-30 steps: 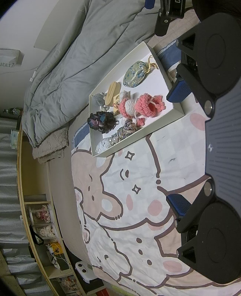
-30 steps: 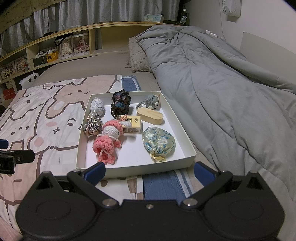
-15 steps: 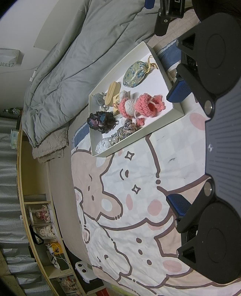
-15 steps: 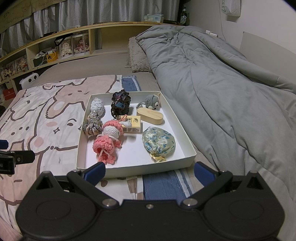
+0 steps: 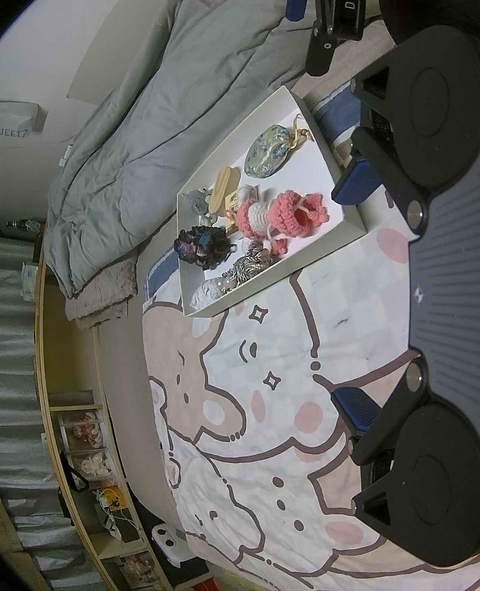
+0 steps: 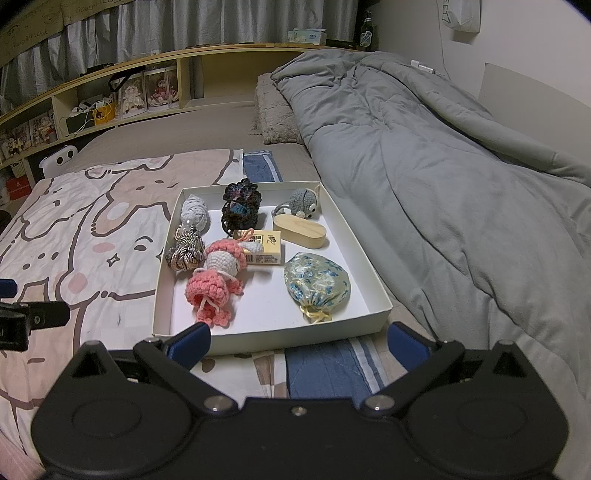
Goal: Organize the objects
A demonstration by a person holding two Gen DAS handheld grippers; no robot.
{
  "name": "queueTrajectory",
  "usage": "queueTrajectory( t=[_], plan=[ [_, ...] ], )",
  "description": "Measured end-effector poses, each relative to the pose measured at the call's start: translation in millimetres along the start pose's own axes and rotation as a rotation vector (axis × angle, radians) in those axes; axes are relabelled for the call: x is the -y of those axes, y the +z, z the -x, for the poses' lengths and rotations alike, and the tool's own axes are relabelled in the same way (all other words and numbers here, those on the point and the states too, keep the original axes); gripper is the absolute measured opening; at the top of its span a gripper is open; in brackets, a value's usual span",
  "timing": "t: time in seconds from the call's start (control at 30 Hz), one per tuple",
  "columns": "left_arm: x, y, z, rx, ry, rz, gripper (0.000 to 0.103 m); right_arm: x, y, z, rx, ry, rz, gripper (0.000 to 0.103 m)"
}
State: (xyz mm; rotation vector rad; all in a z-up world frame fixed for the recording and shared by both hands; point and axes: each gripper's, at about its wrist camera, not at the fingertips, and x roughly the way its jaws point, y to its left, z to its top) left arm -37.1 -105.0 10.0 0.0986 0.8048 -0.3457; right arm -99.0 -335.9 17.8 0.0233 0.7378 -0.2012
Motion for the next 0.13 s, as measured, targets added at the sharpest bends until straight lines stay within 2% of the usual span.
queueTrajectory(
  t=[0.13],
  plan=[
    [0.2,0.6,0.6,0.003,-0.005,-0.001,0.103,0.0,0.0,0.0,0.000,0.001,-0.001,0.103]
  ],
)
